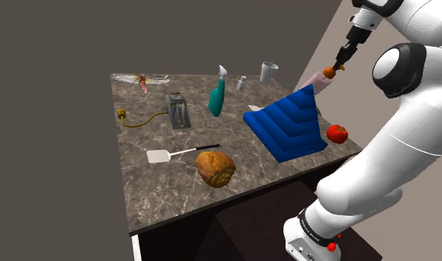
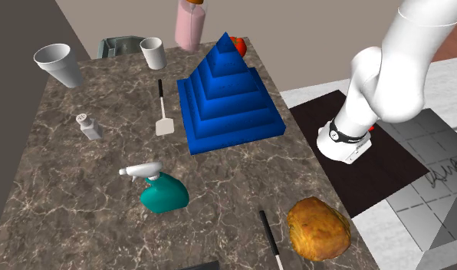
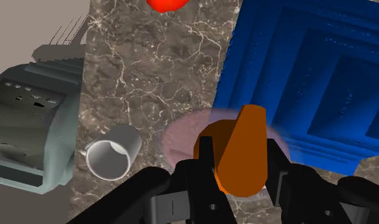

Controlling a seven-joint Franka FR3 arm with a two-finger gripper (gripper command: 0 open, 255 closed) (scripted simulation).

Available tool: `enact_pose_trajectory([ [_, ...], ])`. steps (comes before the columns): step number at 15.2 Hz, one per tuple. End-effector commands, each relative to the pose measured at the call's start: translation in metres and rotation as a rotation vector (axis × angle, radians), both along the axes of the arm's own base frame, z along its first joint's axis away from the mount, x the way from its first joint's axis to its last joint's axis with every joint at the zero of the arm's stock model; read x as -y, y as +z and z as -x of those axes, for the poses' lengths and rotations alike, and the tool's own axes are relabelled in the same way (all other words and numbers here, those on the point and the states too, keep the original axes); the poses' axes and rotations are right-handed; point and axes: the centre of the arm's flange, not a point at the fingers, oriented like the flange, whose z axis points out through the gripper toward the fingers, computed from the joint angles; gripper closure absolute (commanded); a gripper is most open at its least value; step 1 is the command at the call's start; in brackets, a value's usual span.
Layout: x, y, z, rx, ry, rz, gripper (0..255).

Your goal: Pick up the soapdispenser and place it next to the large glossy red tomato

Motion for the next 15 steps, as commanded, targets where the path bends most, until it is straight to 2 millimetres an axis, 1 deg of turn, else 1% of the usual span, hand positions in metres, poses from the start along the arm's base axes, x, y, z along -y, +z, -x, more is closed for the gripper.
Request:
enact_pose_trajectory([
  [1, 0.024, -0.003, 0.009, 0.000, 0.002, 0.001, 255],
  [10, 0.132, -0.024, 0.049, 0.000, 0.002, 0.001, 255],
  [15, 0.132, -0.051, 0.049, 0.000, 0.002, 0.001, 255],
])
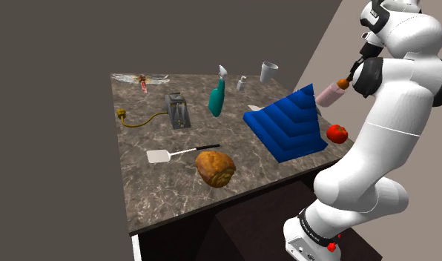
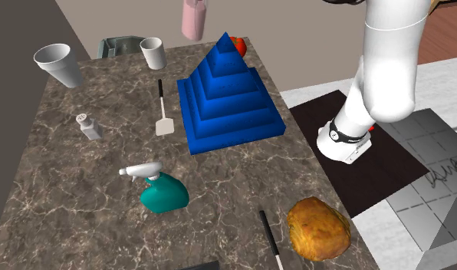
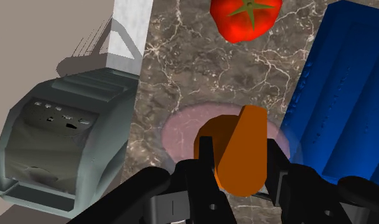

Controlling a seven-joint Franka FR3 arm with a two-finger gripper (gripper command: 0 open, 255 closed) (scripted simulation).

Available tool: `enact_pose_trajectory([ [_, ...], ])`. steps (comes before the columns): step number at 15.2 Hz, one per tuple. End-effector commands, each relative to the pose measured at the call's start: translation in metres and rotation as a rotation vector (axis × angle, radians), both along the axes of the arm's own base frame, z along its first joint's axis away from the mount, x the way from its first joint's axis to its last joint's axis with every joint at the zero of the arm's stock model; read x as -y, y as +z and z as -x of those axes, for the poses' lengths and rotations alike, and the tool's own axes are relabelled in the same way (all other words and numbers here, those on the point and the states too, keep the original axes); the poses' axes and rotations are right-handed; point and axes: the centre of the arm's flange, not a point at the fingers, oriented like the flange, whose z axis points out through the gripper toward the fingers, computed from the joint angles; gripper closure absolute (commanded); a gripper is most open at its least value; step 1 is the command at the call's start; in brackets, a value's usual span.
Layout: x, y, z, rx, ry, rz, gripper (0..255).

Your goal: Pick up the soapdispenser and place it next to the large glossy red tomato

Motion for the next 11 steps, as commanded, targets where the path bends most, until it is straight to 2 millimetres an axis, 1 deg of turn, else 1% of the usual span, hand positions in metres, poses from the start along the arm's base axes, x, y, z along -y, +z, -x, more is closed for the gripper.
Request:
enact_pose_trajectory([
  [1, 0.000, -0.010, 0.002, 0.001, 0.000, 0.001, 255],
  [11, 0.000, -0.063, 0.002, 0.001, 0.000, 0.001, 255],
])
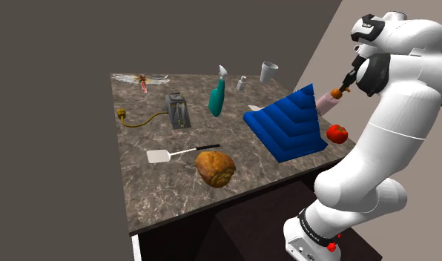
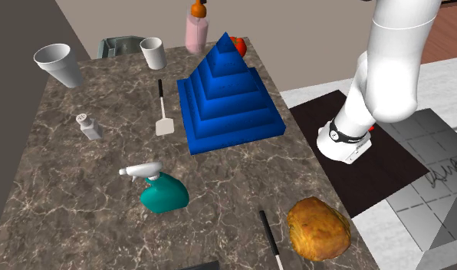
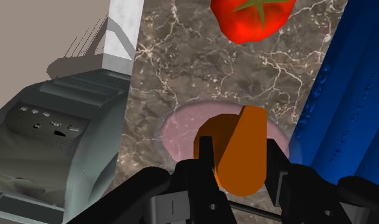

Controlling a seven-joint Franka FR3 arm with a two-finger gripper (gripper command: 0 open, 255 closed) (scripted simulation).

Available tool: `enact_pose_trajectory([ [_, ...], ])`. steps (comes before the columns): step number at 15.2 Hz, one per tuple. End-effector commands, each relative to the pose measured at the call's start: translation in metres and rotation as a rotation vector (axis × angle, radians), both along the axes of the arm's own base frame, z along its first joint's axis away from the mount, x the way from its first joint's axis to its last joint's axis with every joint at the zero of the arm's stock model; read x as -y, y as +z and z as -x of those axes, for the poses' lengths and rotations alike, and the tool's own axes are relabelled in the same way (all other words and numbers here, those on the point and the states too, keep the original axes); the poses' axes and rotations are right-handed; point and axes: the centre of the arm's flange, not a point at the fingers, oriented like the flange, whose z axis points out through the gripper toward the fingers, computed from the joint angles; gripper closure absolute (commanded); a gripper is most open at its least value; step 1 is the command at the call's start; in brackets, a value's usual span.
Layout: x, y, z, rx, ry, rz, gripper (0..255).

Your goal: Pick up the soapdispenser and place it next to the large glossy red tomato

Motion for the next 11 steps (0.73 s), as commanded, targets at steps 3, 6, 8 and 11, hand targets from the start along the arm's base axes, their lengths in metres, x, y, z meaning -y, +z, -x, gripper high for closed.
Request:
enact_pose_trajectory([
  [3, 0.000, -0.020, 0.000, 0.001, 0.000, 0.001, 255],
  [6, 0.000, -0.036, 0.000, 0.001, 0.000, 0.001, 255],
  [8, 0.000, -0.047, 0.000, 0.001, 0.000, 0.001, 255],
  [11, 0.000, -0.065, 0.000, 0.001, 0.000, 0.001, 255],
])
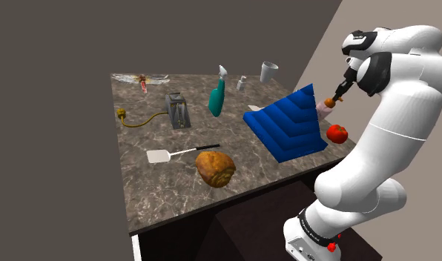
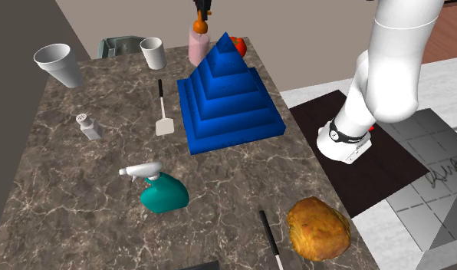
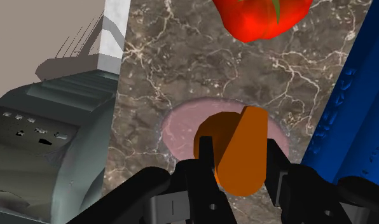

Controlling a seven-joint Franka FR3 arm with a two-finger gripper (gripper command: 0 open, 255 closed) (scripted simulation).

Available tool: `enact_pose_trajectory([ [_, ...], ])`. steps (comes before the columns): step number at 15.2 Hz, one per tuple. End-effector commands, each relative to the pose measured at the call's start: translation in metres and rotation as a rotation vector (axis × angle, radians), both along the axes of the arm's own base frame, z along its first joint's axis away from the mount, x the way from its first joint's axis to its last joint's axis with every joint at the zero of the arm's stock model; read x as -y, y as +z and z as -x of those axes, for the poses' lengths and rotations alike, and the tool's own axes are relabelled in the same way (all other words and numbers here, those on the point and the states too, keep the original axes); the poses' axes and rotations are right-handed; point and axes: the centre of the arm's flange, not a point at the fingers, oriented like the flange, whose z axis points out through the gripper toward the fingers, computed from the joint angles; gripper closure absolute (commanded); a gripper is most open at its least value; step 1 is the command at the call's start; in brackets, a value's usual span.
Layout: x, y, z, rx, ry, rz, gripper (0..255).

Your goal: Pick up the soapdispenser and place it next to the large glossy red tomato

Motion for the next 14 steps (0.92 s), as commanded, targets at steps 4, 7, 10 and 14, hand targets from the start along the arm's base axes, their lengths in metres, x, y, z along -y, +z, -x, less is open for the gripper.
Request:
enact_pose_trajectory([
  [4, 0.0001, -0.0061, 0.0018, 0.001, 0.000, 0.001, 255],
  [7, 0.0001, -0.0061, 0.0018, 0.001, 0.000, 0.001, 255],
  [10, 0.0001, -0.0060, 0.0018, 0.001, 0.000, 0.001, 0],
  [14, 0.0001, -0.0061, 0.0018, 0.001, 0.000, 0.001, 0],
])
